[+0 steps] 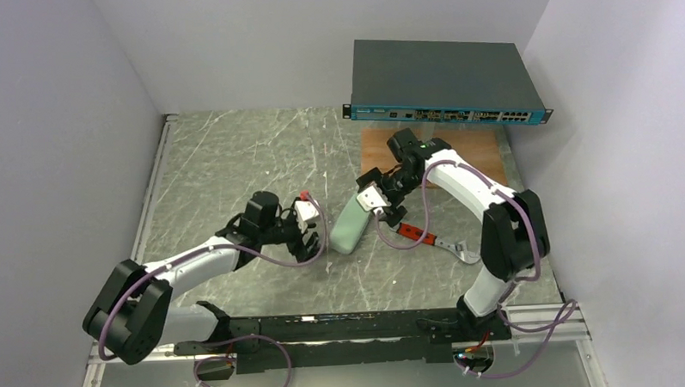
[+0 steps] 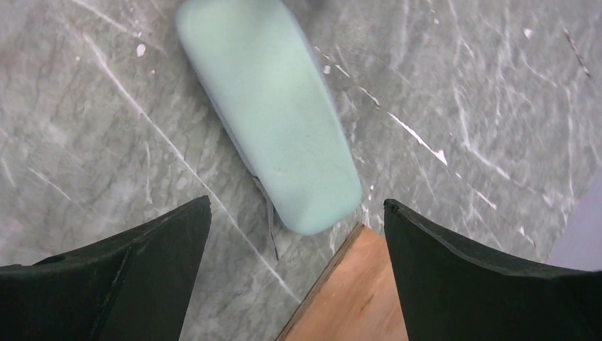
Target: Open the umbrella
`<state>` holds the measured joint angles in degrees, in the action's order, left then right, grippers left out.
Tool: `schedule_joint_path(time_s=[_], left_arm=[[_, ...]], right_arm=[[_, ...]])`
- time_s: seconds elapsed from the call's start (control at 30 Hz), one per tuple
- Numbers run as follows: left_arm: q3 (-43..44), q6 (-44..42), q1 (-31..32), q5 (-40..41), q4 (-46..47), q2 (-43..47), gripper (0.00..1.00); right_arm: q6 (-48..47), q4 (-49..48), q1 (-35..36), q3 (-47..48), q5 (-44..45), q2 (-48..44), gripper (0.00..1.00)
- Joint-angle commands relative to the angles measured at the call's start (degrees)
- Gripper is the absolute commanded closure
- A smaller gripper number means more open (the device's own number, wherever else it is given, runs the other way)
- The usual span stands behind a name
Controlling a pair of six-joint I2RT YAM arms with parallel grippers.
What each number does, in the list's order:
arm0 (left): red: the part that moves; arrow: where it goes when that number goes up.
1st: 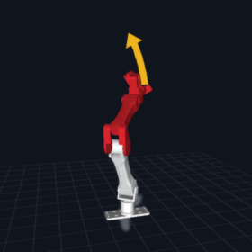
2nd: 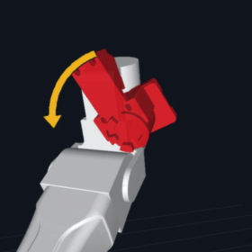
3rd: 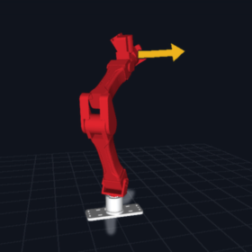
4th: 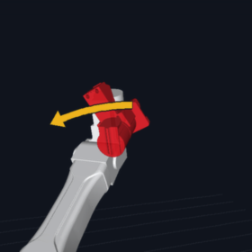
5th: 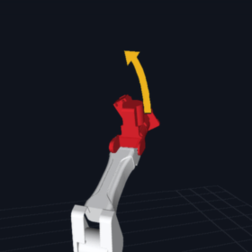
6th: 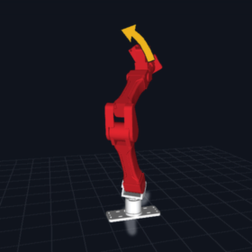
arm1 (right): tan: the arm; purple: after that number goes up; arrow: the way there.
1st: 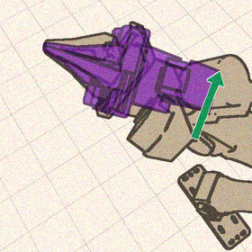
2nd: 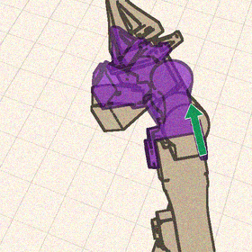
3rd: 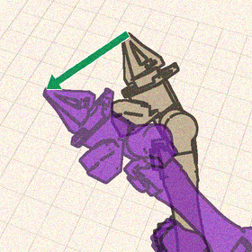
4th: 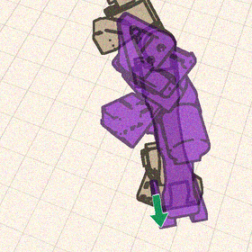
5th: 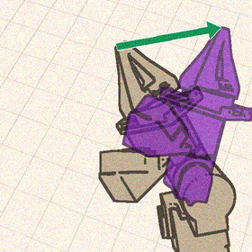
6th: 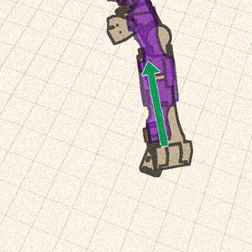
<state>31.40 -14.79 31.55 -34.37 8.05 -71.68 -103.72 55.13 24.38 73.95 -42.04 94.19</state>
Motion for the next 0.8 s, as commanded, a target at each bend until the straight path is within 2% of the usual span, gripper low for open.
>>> schedule_joint_path(time_s=[0.0, 0.17, 0.3, 0.5, 0.77], left_arm=[[-2.66, -4.84, 3.61, 6.35, 8.27, -0.21, 0.22], [-3.58, -8.75, 4.98, 8.59, 12.74, -4.29, 0.3], [-2.36, -13.08, 5.16, 4.38, 12.7, -7.82, 0.39], [-1.69, -19.65, 5.26, -0.97, 11.13, -10.95, 0.47], [1.36, -16.2, 5.33, -1.35, 12.95, -15.38, 0.52]], right_arm=[[-13.27, 8.65, 1.52, 5.13, -0.85, 4.98, 0.07], [-16.66, 10.24, 2.21, 9.43, 1.32, 10.95, 0.07], [-18.03, 9.58, 2.65, 11.09, 2.55, 14.19, 0.08], [-18.7, 10.62, 3.31, 12.48, 3.41, 16.99, 0.11], [-18.25, 10.28, 3.3, 11.48, 4.1, 18.2, 0.23]])
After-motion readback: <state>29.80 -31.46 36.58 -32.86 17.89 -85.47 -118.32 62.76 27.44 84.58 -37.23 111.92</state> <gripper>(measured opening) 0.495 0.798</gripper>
